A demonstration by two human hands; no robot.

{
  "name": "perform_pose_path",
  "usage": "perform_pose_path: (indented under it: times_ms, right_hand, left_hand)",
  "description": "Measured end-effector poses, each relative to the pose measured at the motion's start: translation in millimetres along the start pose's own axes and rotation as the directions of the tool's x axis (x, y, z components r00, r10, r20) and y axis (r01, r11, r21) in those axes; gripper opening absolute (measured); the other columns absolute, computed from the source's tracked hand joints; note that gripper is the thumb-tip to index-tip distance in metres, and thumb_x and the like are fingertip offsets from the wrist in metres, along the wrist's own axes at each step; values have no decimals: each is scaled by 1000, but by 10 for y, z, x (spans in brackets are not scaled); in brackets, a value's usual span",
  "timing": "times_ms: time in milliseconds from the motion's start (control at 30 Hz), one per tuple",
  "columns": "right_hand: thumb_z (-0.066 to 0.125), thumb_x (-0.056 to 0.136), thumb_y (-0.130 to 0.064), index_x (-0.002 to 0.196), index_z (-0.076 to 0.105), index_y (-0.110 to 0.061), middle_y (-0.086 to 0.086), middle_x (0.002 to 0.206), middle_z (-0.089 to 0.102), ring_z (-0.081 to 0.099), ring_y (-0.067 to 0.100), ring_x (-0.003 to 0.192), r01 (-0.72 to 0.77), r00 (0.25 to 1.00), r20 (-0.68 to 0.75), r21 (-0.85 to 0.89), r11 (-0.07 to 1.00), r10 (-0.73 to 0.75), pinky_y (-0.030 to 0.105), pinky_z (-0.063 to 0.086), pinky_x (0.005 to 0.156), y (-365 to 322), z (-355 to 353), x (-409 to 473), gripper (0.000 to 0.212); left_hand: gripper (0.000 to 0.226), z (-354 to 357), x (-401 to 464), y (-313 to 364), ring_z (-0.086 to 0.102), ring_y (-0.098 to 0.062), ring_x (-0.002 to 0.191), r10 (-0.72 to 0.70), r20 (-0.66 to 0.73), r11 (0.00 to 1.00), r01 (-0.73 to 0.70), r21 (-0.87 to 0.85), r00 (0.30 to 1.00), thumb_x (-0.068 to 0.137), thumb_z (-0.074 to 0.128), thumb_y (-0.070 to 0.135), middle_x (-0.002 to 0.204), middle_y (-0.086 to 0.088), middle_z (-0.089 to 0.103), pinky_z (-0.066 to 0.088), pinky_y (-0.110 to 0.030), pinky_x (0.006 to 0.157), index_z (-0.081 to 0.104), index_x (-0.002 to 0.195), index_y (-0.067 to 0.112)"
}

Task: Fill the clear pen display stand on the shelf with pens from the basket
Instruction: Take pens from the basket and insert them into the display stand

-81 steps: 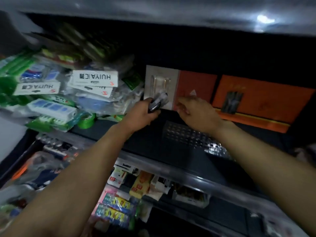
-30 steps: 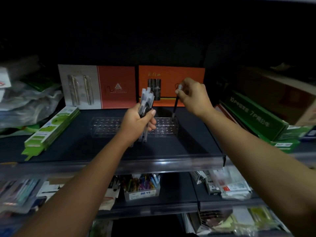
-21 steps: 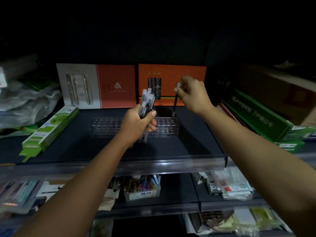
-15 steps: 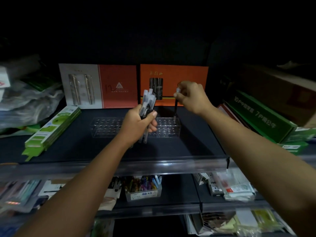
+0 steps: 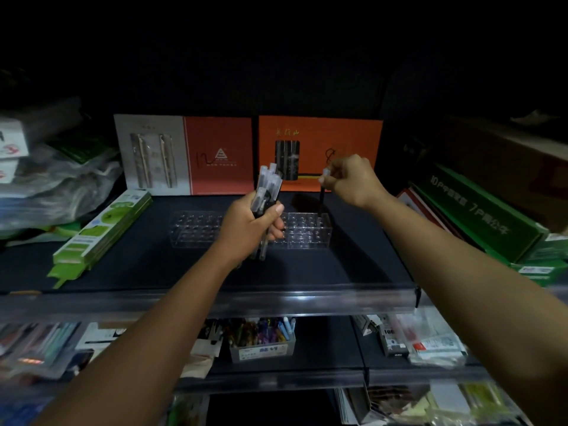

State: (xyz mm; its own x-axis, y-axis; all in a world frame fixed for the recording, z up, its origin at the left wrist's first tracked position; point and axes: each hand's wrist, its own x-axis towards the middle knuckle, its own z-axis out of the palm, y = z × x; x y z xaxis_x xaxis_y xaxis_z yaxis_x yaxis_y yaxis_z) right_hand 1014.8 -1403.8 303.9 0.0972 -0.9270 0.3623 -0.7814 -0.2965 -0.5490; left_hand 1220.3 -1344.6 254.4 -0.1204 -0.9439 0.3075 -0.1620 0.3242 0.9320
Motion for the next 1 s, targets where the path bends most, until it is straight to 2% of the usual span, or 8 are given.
perform_pose_path:
  times_ms: [167, 367, 433, 500, 767, 900, 1000]
  right_hand:
    - [64, 92, -16, 81, 62, -8, -8, 64, 53, 47, 3, 58, 45, 999, -22, -35, 998, -46, 14, 36, 50, -120, -30, 16, 13]
    - [64, 91, -13, 79, 61, -6, 5, 74, 58, 51, 15, 70, -14, 999, 27, -76, 997, 16, 18, 38, 53, -67, 67, -20, 14]
    - [64, 91, -13, 82, 63, -2, 8, 77, 60, 54, 18, 75, -38, 999, 25, -60, 998, 39, 24, 44, 62, -40, 74, -21, 15]
    - [64, 91, -14, 82, 64, -3, 8, 78, 61, 55, 18, 76, -62, 998, 16, -41, 997, 62, 27, 43, 66, -29, 66, -21, 13]
    - [61, 93, -12, 83, 60, -10, 5, 78, 60, 55, 16, 75, -95, 993, 67, -16, 995, 96, 21, 40, 60, -13, 41, -6, 10]
    - [62, 92, -12, 86, 62, -7, 6, 79, 61, 56, 18, 77, -81, 992, 94, 5, 997, 80, 26, 45, 68, -5, 37, -4, 8]
    - [64, 90, -13, 92, 63, -5, 1, 78, 59, 55, 16, 77, -56, 995, 81, -2, 998, 56, 22, 43, 61, 0, 22, -21, 8]
  left_hand:
    - [10, -40, 23, 3, 64, -13, 55, 22, -19, 1000, -22, -4, 1000, 94, 55, 13, 67, -6, 64, 54, -29, 56, 57, 85, 15]
    - [8, -28, 8, 23, 64, -14, 55, 38, -17, 999, -39, -21, 999, 93, 55, 12, 67, -7, 64, 54, -27, 55, 57, 86, 16]
    - [7, -29, 2, 24, 64, -14, 55, 32, -12, 999, -32, -25, 999, 93, 56, 13, 67, -6, 64, 54, -29, 57, 58, 87, 15]
    - [8, -30, 2, 25, 64, -13, 55, 25, -13, 999, -26, -29, 1000, 93, 56, 12, 66, -5, 64, 55, -31, 58, 58, 86, 15]
    - [6, -1, 5, 1, 64, -14, 57, 17, -2, 1000, -17, -20, 1000, 93, 57, 13, 67, -4, 65, 54, -29, 58, 59, 88, 14]
    - [5, 24, 4, 6, 65, -14, 58, 13, 11, 1000, -13, -25, 1000, 92, 57, 12, 68, -4, 66, 54, -31, 61, 60, 88, 13]
    - [5, 38, 2, 9, 65, -14, 59, 10, 26, 1000, -9, -26, 1000, 92, 57, 12, 69, -5, 66, 54, -31, 62, 60, 89, 14]
